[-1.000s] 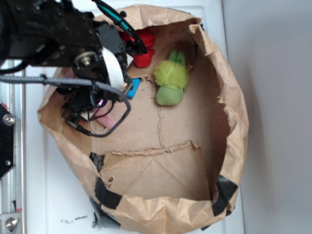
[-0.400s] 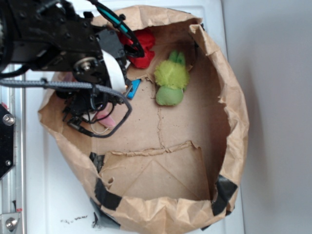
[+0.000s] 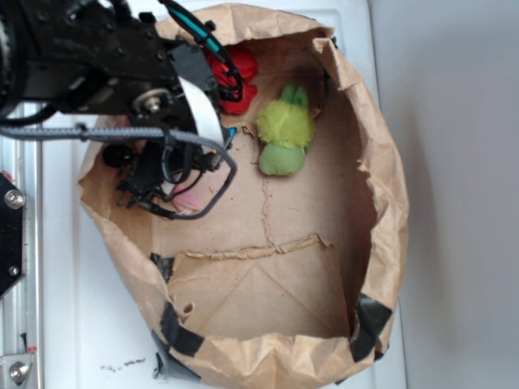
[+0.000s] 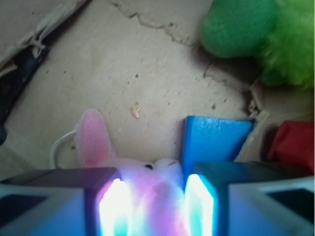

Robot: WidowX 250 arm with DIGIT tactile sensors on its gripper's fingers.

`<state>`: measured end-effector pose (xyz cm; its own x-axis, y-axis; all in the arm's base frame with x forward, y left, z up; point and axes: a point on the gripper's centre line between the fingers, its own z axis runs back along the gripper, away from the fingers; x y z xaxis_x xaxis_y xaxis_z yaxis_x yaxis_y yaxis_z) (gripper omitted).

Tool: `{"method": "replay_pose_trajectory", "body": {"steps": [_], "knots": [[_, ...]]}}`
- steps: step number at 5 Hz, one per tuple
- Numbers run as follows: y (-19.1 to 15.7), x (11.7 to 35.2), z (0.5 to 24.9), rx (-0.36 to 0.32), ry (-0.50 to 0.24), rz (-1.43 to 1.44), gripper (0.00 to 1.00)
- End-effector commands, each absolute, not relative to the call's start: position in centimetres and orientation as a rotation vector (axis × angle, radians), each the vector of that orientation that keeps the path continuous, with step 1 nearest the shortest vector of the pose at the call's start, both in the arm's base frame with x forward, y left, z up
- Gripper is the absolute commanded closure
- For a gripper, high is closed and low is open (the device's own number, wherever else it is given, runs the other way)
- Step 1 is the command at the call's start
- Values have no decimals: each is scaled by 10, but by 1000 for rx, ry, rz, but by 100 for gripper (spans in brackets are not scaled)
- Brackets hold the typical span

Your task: Grab the pink bunny.

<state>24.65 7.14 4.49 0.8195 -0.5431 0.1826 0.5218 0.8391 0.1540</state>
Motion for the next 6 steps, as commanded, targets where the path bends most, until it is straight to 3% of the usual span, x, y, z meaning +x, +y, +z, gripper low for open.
{"method": "replay_pose_trajectory", "body": {"steps": [1,5,6], "knots": [[84,260,67,87,-267,-536,100],[84,269,118,-31,-357,-443,100],[83,275,138,-61,-456,-205,100]]}}
